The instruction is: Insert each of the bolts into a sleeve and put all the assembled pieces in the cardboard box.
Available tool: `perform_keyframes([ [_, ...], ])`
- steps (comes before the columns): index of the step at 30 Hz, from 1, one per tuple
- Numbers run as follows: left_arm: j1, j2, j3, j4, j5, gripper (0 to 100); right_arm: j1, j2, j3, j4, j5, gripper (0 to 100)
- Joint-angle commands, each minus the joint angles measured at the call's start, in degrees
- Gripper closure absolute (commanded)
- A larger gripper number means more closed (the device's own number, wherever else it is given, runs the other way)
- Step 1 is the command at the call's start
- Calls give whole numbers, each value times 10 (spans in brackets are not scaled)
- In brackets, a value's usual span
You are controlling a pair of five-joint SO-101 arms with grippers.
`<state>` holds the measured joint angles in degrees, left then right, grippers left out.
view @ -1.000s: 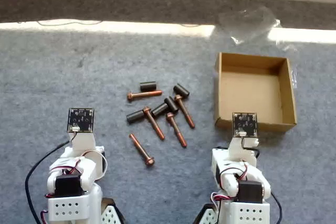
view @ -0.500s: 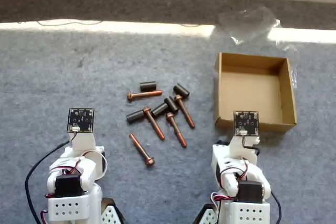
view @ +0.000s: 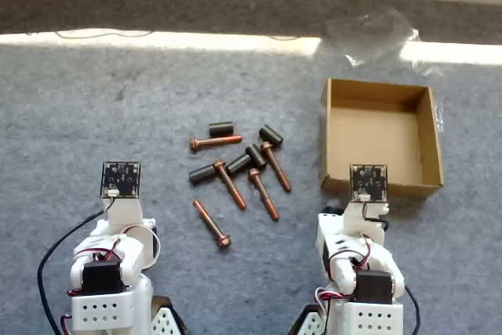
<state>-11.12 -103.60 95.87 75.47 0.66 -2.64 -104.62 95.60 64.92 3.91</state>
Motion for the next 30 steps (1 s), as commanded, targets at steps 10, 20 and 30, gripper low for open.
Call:
perform_keyframes([
  [10,-1,-6,13,5,1,994,-34,-6,61,53,2,992],
  [20,-1,-6,13,5,1,994,-32,-6,58,38,2,992],
  [30,-4,-6,13,5,1,994,-13,-6,22,42,133,992],
])
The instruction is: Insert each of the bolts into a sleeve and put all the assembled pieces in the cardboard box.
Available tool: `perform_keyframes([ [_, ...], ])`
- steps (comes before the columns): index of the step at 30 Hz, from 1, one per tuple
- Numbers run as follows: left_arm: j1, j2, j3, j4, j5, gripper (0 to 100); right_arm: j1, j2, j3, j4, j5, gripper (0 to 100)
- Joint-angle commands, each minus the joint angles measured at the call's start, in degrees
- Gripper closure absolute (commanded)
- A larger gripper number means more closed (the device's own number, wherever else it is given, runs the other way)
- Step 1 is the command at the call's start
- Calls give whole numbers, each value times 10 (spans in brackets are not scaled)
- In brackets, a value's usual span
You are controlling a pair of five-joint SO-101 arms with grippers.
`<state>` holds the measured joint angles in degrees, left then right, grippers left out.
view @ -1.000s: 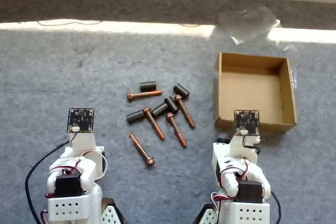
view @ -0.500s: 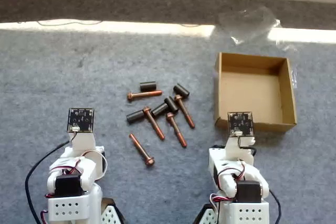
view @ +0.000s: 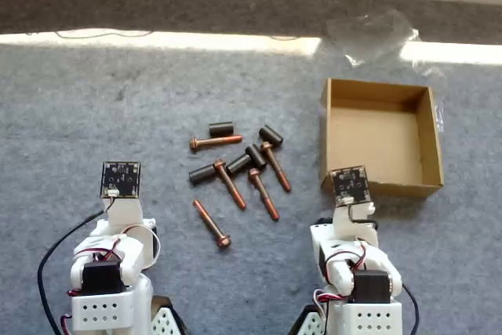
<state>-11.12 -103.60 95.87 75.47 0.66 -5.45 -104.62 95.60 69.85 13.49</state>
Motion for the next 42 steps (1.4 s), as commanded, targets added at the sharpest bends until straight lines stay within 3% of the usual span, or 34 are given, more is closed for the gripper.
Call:
perform_keyframes([
  [1,-4,-6,13,5,1,994,22,-6,10,-7,45,992],
  [8,-4,-6,13,5,1,994,64,-6,-34,-9,109,991],
  [18,-4,-6,13,5,1,994,95,-4,-41,-7,133,991],
  [20,-4,-6,13,5,1,994,95,-4,-73,10,173,991],
  [26,-4,-6,13,5,1,994,104,14,-197,73,180,953],
  [30,-3,-6,13,5,1,994,104,125,-306,97,180,874],
  [39,-4,-6,13,5,1,994,101,474,-558,99,178,871],
  [42,-4,-6,13,5,1,994,67,578,-620,116,177,869],
])
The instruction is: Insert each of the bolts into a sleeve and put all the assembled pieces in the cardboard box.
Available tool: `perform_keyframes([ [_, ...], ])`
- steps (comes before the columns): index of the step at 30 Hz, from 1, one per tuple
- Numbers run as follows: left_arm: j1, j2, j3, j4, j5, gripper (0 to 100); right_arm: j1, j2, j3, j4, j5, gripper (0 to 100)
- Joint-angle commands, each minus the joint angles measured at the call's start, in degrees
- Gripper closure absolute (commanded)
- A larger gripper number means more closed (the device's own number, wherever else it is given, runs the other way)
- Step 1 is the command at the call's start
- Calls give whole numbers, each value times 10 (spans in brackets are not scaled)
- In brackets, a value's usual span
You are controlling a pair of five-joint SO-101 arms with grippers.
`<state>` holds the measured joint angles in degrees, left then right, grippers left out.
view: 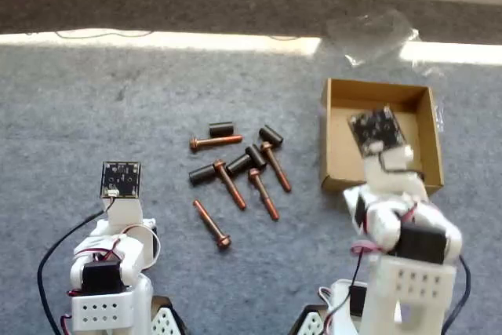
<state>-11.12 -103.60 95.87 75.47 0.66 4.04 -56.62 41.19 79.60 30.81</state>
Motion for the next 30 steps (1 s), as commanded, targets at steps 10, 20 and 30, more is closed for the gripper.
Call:
perform_keyframes([
  [10,-4,-6,13,5,1,994,-188,360,-247,41,-34,868],
  [20,-4,-6,13,5,1,994,-252,573,-416,28,0,789],
  [30,-4,-6,13,5,1,994,-253,733,-565,-7,41,785],
])
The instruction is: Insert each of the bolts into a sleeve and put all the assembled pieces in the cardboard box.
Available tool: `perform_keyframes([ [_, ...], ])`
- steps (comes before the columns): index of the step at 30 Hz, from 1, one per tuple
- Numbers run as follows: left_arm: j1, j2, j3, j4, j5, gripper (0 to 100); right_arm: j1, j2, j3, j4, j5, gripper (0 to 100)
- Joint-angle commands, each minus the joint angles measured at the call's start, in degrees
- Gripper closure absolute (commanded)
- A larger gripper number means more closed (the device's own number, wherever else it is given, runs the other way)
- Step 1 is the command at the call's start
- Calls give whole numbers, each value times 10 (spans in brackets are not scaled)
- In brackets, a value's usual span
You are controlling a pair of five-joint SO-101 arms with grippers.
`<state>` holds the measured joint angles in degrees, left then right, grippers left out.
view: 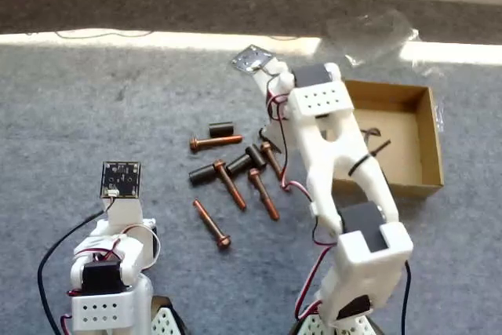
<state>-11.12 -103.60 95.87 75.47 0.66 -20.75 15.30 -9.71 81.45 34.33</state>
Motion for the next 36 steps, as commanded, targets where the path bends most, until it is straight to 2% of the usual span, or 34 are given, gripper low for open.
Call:
perform_keyframes([
  [1,-4,-6,13,5,1,994,-7,25,-65,-30,7,785],
  [16,-5,-6,13,5,-1,994,-41,175,-190,-55,9,786],
  [25,-5,-6,13,5,-1,994,-38,230,-230,-57,11,795],
  [29,-5,-6,13,5,-1,994,-32,233,-233,-54,62,853],
  [36,-5,-6,13,5,-1,994,-1,233,-231,-53,55,861],
])
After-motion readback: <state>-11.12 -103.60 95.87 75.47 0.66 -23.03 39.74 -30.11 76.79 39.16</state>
